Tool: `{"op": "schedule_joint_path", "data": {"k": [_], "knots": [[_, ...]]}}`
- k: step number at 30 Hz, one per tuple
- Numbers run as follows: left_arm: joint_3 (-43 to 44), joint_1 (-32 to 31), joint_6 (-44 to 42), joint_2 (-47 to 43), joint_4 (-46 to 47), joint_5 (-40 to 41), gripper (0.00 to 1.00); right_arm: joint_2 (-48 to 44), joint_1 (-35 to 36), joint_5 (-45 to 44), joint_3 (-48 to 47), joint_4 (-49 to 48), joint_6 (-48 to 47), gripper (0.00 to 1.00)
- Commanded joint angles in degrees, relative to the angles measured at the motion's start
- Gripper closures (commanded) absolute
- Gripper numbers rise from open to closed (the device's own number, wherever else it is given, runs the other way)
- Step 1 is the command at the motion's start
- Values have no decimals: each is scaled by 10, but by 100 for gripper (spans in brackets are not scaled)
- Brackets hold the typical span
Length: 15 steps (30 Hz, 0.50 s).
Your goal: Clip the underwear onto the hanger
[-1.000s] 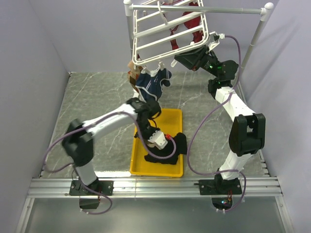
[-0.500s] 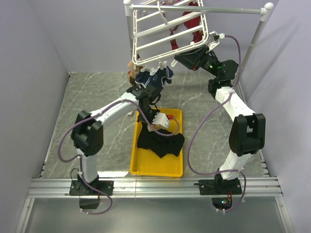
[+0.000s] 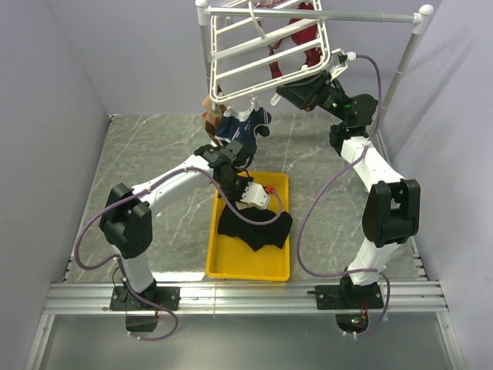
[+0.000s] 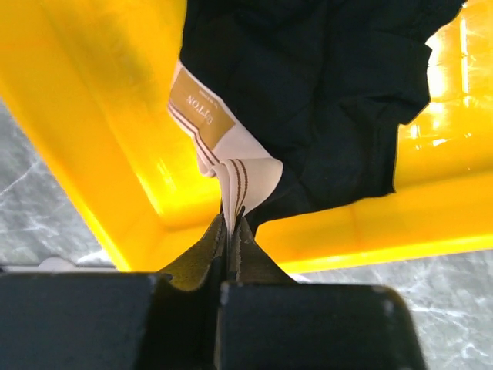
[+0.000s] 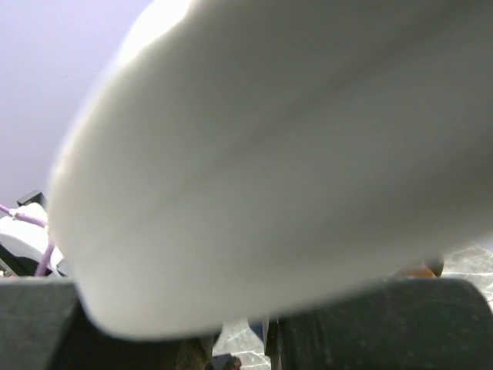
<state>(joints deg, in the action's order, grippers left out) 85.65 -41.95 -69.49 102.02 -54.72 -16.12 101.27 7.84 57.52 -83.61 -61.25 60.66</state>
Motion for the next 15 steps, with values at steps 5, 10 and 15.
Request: {"op": "schedule_joint_path", "data": {"k": [5, 10, 15], "knots": [[137, -15, -29, -105, -5, -15, 100, 6, 7, -1, -11, -3, 37, 100], [180, -17, -51, -102, 95, 22, 100, 10, 12, -7, -15, -18, 49, 100], [286, -4, -42, -53, 109, 12, 100, 7, 16, -5, -16, -27, 60, 100]]}}
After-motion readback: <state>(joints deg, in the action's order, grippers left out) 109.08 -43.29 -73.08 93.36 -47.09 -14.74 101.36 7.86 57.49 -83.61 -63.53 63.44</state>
